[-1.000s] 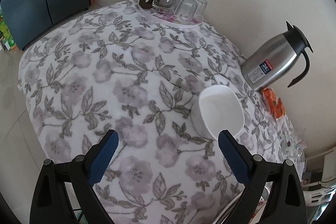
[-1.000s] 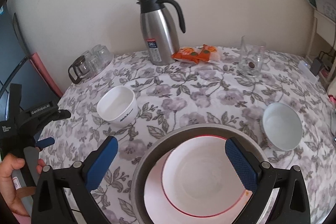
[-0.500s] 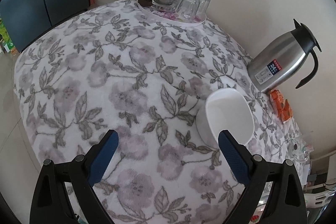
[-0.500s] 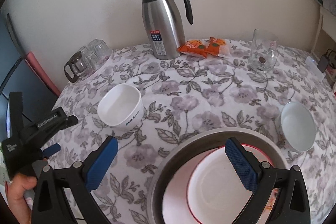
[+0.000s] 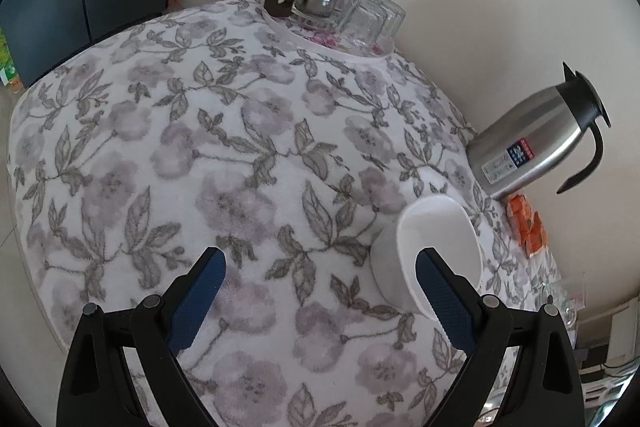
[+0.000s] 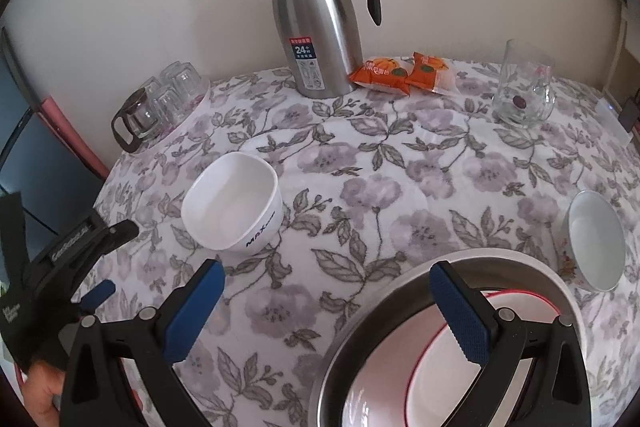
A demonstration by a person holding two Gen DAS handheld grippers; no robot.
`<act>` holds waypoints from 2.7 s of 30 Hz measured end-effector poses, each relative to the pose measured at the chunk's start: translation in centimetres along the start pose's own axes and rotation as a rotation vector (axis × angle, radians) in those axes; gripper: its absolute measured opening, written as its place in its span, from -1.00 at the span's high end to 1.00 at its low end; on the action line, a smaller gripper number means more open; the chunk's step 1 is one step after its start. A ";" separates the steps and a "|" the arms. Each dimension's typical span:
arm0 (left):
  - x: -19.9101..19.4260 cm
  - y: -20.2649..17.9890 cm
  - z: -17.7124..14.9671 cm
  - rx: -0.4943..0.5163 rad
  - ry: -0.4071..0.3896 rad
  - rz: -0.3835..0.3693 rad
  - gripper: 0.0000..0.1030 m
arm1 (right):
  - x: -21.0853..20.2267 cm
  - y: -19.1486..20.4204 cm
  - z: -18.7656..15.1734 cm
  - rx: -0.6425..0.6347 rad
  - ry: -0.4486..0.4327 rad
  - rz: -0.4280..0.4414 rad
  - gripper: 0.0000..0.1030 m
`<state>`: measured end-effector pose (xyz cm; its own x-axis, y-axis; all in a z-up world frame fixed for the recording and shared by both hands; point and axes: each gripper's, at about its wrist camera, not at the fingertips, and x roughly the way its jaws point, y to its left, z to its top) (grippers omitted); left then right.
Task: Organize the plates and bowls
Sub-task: 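Lower both tools to the rim of the white MAX bowl, then close the left tool on the MAX bowl rim and lift it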
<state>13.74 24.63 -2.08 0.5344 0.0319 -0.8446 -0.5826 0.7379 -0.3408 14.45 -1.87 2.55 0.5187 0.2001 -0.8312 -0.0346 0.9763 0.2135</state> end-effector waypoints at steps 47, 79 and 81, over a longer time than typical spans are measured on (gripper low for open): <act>8.9 -5.5 1.9 0.151 0.096 -0.157 0.45 | 11.5 4.0 3.6 0.032 0.125 0.016 0.22; 0.7 -8.0 2.1 0.190 0.039 -0.298 0.62 | 3.9 4.8 5.3 -0.005 0.046 0.068 0.44; -0.6 -8.2 1.9 0.198 0.023 -0.309 0.62 | 2.3 4.6 5.4 -0.009 0.023 0.072 0.44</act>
<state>19.38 19.82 2.04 0.6512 -0.2262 -0.7244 -0.2653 0.8265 -0.4965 20.08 2.66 4.40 0.4952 0.2711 -0.8254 -0.0785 0.9601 0.2683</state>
